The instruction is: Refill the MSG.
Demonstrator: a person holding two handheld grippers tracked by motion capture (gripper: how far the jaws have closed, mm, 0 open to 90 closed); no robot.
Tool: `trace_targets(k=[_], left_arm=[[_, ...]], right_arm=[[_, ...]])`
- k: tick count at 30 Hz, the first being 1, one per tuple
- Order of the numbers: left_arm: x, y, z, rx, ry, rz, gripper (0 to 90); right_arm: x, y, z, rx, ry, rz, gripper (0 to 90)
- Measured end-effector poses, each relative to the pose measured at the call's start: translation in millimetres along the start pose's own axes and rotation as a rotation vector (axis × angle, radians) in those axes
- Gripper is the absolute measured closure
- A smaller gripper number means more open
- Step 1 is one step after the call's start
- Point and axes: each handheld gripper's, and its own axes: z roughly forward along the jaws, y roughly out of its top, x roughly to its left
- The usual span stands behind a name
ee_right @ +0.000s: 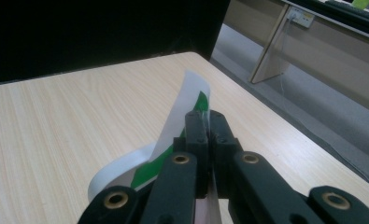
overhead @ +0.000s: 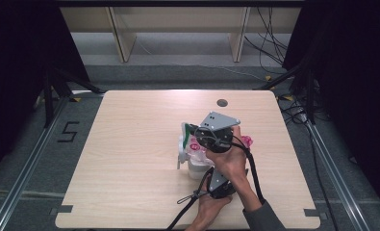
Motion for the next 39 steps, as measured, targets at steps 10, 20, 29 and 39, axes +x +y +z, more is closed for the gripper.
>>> trace_targets(k=[10,20,29,39], left_arm=[[0.1,-3.5,-1.0,0.013,0.006,0.011,75.3],[-1.3,-3.8,-5.2,0.049,-0.012,0.025,74.7],[0.0,-6.4,-8.2,0.050,-0.024,-0.012,73.4],[0.4,-9.5,-11.2,0.077,-0.030,0.001,72.9]], right_arm=[[-3.7,-1.3,-9.2,0.000,0.023,0.029,90.0],[-7.9,-1.8,-21.7,-0.020,0.030,0.008,90.0],[-11.3,-4.1,-32.7,-0.057,0.025,0.036,90.0],[-18.1,-10.4,-50.2,-0.083,0.062,0.080,90.0]])
